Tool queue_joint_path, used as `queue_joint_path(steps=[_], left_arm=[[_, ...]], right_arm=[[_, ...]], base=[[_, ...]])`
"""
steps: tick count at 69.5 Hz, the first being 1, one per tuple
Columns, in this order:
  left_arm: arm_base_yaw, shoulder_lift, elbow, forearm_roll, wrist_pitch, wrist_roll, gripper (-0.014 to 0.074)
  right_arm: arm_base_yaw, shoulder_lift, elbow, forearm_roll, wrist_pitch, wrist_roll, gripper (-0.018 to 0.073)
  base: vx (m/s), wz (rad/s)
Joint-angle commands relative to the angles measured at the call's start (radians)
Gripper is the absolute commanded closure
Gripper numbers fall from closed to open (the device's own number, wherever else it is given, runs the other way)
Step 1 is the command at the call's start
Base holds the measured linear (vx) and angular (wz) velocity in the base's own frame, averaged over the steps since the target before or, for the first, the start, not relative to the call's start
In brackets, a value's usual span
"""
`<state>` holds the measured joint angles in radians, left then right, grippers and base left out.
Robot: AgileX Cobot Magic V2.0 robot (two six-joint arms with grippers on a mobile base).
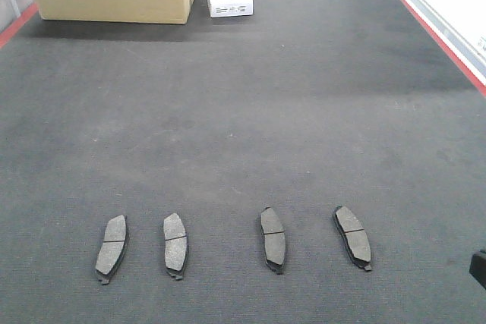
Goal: Move and align brake pads A on conveyor
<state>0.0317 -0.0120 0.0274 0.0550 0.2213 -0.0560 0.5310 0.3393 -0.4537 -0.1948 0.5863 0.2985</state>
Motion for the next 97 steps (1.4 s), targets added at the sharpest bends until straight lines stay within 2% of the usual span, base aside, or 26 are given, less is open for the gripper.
queue_joint_path(steps=[1,10,14,19,26,32,40,56,97], left_arm=[[-0.007,-0.013,0.027,-0.001,-0.069,-0.011,0.0603],[-0.007,-0.013,0.027,-0.001,-0.069,-0.011,0.0603],[-0.007,-0.013,0.027,-0.001,-0.069,-0.011,0.0603],[-0.007,-0.013,0.027,-0.001,-0.069,-0.011,0.0603],[-0.007,-0.013,0.027,-0.001,-0.069,-0.011,0.0603],[-0.007,-0.013,0.027,-0.001,-0.069,-0.011,0.0603],[-0.007,-0.013,0.027,-0.001,-0.069,-0.011,0.0603],[-0.007,-0.013,0.027,-0.001,-0.069,-0.011,0.0603],[-0.007,-0.013,0.027,-0.001,-0.069,-0.011,0.0603]], right_arm=[[-0.002,0.008,-0.024,-0.018,-0.073,-0.003,0.0566],[-0.004,0.006,-0.014,-0.044,-0.116,-0.016,0.0566],[-0.022,-0.004,0.012,-0.035,-0.191,-0.068,0.0566],[-0.069,-0.018,0.068,0.001,-0.3,-0.146,0.0566],[-0.142,-0.049,0.162,0.106,-0.46,-0.275,0.0566],[-0.203,-0.09,0.234,0.154,-0.549,-0.335,0.0566],[-0.293,-0.179,0.316,0.159,-0.586,-0.338,0.0566],[-0.459,-0.351,0.458,0.159,-0.586,-0.263,0.0566],[-0.464,-0.359,0.488,0.151,-0.569,-0.271,0.0566]], base=[[0.0,0.0],[0.0,0.0],[0.0,0.0],[0.0,0.0],[0.0,0.0],[0.0,0.0],[0.0,0.0],[0.0,0.0],[0.0,0.0]])
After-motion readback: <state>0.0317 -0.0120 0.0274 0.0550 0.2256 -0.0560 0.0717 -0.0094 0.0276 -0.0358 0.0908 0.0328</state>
